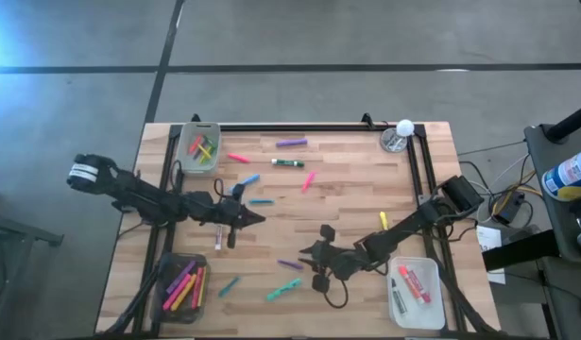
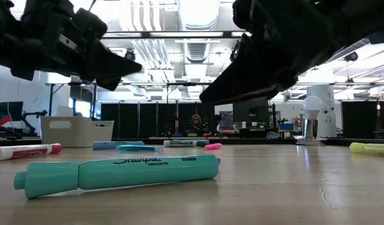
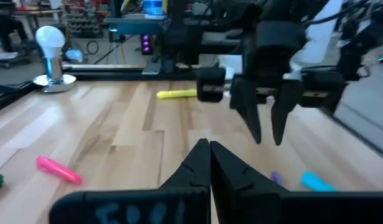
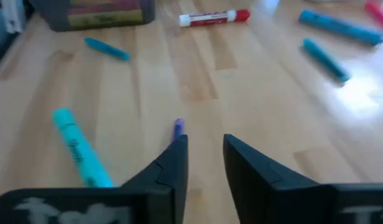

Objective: Pick & Place Markers
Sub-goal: Put the violet pen into the gray bin

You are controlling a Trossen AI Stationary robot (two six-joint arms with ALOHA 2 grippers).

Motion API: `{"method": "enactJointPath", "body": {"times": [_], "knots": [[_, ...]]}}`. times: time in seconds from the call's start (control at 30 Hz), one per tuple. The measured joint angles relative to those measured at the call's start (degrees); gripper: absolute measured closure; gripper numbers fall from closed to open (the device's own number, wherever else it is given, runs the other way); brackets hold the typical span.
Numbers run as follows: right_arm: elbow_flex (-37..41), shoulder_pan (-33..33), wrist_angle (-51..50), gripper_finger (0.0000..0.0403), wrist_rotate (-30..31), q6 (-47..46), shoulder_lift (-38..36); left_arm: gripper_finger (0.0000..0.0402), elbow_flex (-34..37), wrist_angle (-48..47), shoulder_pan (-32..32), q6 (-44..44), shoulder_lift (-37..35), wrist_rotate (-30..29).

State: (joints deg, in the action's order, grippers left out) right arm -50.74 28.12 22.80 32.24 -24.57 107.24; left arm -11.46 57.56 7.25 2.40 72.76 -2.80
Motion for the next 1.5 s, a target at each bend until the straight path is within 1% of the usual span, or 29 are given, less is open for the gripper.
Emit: {"method": "enactJointPath", "body": {"times": [0.07, 0.17, 0.3, 0.4, 0.47, 0.57, 0.67, 0.83, 0.93, 1.0, 1.17, 1.37, 1.5], "knots": [[-0.24, 0.00, -0.19, 0.0288, -2.27, -2.50, 0.00, 0.0401, 0.80, -0.08, 0.00, 0.48, -1.40, 0.56], [-1.56, 0.05, -0.77, 0.0267, -3.97, -4.25, 1.03, 0.0401, 2.12, -0.09, 0.00, 0.72, -3.21, 0.54], [-5.93, 0.15, -8.54, 0.0248, -6.36, -5.90, 4.75, 0.0401, 3.73, -0.51, 0.00, 1.04, -4.49, 0.52], [-10.48, -0.04, -14.60, 0.0242, -8.78, -6.69, 8.32, 0.0401, 4.62, -0.69, 0.04, 1.54, -5.05, 0.50], [-13.14, -0.29, -19.36, 0.0242, -8.96, -6.86, 9.90, 0.0401, 4.70, -0.45, 0.04, 2.11, -5.11, 0.50], [-17.27, -0.94, -24.71, 0.0252, -8.99, -7.02, 11.90, 0.0401, 5.10, -0.46, 0.04, 2.23, -5.48, 0.43], [-19.99, -1.21, -28.01, 0.0275, -8.79, -6.96, 13.35, 0.0401, 5.35, -0.83, 0.04, 2.56, -5.74, 0.39], [-20.40, -1.36, -29.13, 0.0338, -8.81, -5.12, 13.21, 0.0401, 4.64, -1.87, 0.04, 7.50, -5.05, 0.15], [-20.09, -1.43, -30.05, 0.0369, -6.28, -3.74, 12.64, 0.0401, 3.72, -4.86, 0.04, 8.75, -4.77, -0.12], [-19.91, -1.76, -30.89, 0.0372, -4.97, -2.74, 12.36, 0.0401, 2.97, -6.95, 0.04, 8.81, -4.51, -0.12], [-19.71, -3.82, -32.47, 0.0370, -4.52, 0.12, 10.35, 0.0394, -0.10, -8.89, 0.82, 8.90, -1.63, 0.32], [-19.74, -8.25, -32.61, 0.0360, -3.60, 5.35, 8.66, 0.0344, -4.50, -8.23, 3.23, 7.48, 3.25, 0.49], [-19.74, -9.60, -32.91, 0.0358, -3.58, 6.79, 6.45, 0.0317, -6.18, -8.33, 4.06, 6.23, 5.20, 0.16]]}}
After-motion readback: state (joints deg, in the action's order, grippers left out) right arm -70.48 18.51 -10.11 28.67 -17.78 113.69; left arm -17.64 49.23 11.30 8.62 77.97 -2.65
